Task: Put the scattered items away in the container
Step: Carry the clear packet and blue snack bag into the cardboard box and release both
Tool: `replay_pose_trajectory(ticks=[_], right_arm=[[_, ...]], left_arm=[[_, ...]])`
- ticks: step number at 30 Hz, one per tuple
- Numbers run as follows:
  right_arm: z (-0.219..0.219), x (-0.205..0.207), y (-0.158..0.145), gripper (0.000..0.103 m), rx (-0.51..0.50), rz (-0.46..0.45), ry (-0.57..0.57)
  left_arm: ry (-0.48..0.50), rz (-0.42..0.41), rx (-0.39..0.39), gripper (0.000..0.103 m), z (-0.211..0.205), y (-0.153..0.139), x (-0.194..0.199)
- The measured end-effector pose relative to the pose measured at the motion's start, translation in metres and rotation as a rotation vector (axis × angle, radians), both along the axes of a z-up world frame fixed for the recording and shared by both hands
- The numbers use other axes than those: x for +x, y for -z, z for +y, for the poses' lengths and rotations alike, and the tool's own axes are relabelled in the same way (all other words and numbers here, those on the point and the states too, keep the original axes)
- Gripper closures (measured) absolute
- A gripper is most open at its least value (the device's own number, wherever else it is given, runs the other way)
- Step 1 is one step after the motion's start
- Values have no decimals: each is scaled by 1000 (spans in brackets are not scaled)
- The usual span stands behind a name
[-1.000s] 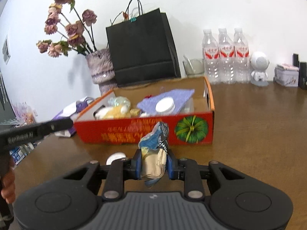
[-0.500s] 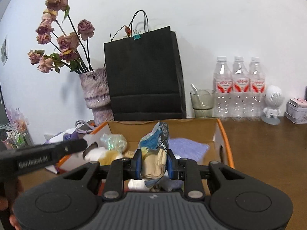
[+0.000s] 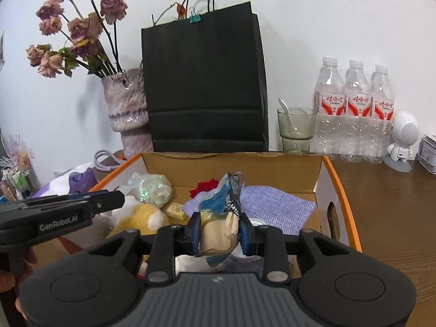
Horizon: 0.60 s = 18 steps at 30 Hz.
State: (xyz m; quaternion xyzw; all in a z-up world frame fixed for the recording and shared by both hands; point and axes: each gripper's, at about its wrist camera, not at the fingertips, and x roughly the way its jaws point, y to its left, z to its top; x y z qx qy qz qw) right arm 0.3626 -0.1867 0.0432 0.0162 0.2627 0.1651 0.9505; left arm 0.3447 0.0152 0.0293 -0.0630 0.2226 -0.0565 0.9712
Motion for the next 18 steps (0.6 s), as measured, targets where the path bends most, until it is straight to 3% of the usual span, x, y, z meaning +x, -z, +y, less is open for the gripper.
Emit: replay_pose_trajectory(ticks=[2, 4, 5, 6, 8, 18], right_arm=[[0, 0, -1, 58, -14, 5, 10], [-1, -1, -3, 22, -16, 2, 13], [-2, -3, -5, 11, -17, -6, 14], [-2, -4, -6, 9, -18, -16, 15], [-3, -5, -10, 0, -24, -26, 22], [-6, -6, -14, 0, -35, -25, 50]], left_arm=[[-3, 5, 1, 64, 0, 0, 0], [-19, 3, -1, 16, 1, -2, -2], [-25, -2, 3, 6, 1, -3, -3], [-34, -10, 14, 0, 0, -4, -4], [-30, -15, 18, 0, 1, -6, -4], [-72, -1, 21, 0, 3, -12, -8]])
